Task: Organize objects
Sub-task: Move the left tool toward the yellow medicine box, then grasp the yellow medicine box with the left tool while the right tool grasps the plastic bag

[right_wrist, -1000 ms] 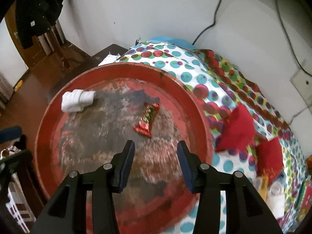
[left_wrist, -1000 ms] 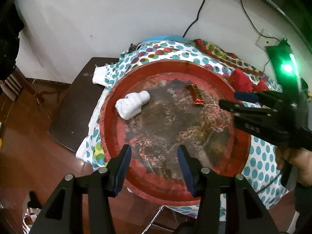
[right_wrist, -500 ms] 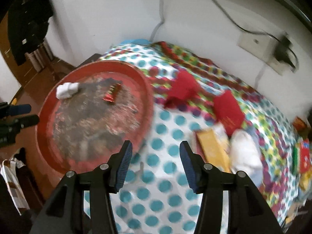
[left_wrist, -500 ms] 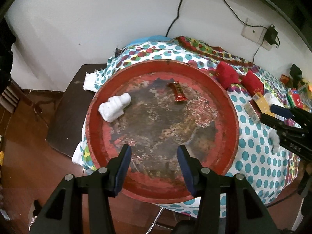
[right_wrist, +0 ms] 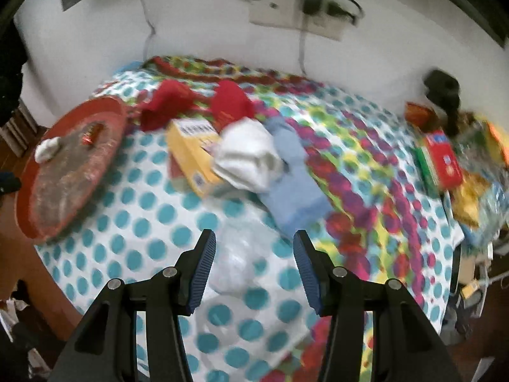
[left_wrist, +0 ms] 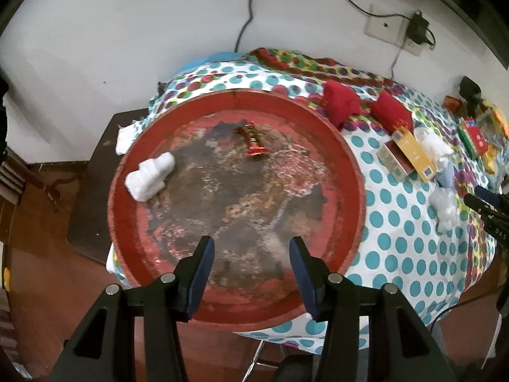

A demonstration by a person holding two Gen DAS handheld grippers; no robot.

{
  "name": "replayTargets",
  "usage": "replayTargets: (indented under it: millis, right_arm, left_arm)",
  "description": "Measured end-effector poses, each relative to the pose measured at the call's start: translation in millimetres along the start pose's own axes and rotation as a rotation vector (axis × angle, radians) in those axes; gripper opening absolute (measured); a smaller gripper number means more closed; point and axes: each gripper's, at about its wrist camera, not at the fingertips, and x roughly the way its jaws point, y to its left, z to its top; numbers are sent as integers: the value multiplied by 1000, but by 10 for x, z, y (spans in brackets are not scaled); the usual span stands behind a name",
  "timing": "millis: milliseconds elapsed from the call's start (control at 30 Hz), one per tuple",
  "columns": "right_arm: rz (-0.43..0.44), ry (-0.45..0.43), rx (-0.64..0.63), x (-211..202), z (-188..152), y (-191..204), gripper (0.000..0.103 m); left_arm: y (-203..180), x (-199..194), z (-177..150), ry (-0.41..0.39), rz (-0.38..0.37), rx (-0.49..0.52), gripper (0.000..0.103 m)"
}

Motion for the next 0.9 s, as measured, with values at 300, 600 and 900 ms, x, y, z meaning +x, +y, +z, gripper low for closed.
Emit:
replayTargets:
  millis: [300, 600, 900]
  right_arm:
    - [82, 45, 34, 261, -279, -55, 49]
    - [131, 35, 27, 507, -204, 59, 49]
    - [141, -2, -4, 531, -320, -51, 33]
  left_arm:
    - [-525, 182, 6, 17, -60, 72, 50]
    - [-1117, 483, 217, 70, -127, 69, 50]
    - [-1736, 882, 586, 133, -240, 1, 50]
